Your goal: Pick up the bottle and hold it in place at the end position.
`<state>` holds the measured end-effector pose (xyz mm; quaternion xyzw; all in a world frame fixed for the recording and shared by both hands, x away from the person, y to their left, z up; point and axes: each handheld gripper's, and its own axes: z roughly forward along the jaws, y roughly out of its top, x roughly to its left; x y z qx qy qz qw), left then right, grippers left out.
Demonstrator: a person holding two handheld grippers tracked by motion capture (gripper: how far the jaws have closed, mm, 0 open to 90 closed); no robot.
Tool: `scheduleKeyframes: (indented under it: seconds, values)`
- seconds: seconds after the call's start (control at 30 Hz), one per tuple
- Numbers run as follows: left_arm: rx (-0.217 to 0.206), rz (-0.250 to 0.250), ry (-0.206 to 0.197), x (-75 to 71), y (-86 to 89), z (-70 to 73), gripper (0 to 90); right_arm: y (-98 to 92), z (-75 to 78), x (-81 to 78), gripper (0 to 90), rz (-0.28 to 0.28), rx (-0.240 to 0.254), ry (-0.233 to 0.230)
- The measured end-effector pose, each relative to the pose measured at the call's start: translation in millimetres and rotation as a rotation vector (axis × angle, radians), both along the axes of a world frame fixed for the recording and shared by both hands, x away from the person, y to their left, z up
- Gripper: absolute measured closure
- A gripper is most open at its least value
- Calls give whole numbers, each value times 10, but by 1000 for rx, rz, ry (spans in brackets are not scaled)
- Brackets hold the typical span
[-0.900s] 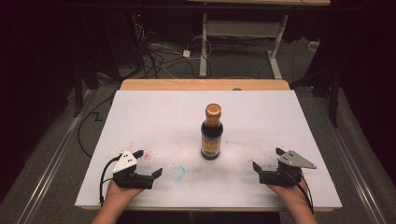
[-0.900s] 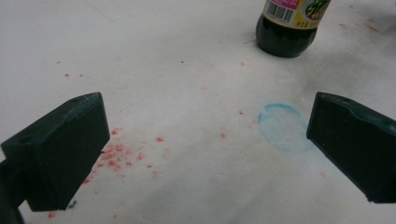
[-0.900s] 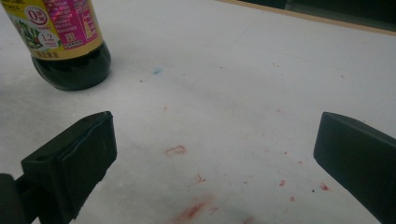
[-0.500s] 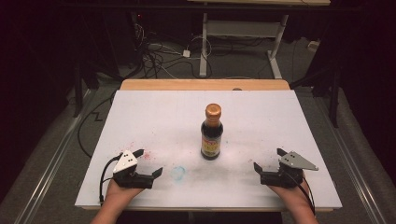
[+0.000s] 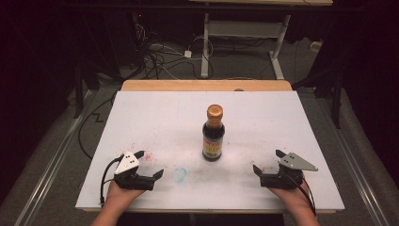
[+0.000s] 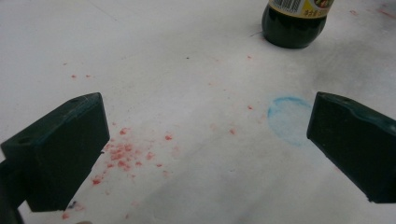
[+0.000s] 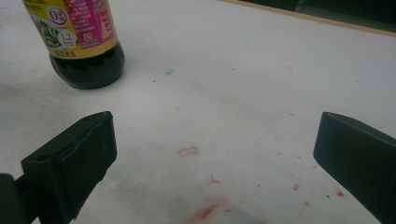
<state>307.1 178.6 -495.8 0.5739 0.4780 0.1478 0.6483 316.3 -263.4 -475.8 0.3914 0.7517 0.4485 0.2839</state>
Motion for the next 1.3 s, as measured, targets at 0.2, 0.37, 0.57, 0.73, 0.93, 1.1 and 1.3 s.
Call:
scheduleKeyframes:
  seconds: [0.2, 0.37, 0.57, 0.73, 0.93, 1.1, 1.3]
  values:
    - [-21, 7, 1, 2, 14, 5, 0, 126, -6, 42, 4, 37, 5, 16]
    - [-18, -2, 2, -1, 13, 2, 0, 231, 1, 85, 4, 66, 2, 18]
    - [-12, -12, 9, 5, 12, 0, 0, 387, 39, 154, 4, 101, 12, 27]
    - [-16, -15, 14, 9, 22, 3, 0, 470, 68, 190, 4, 121, 14, 20]
    - [-40, -12, 15, 10, 39, 11, 0, 646, 125, 270, 4, 161, 36, 20]
    - [-21, -18, 6, -4, 18, 3, 0, 797, 179, 332, 7, 197, 51, 21]
    - [-37, -16, 10, 0, 35, 10, 0, 992, 241, 402, 16, 238, 55, 19]
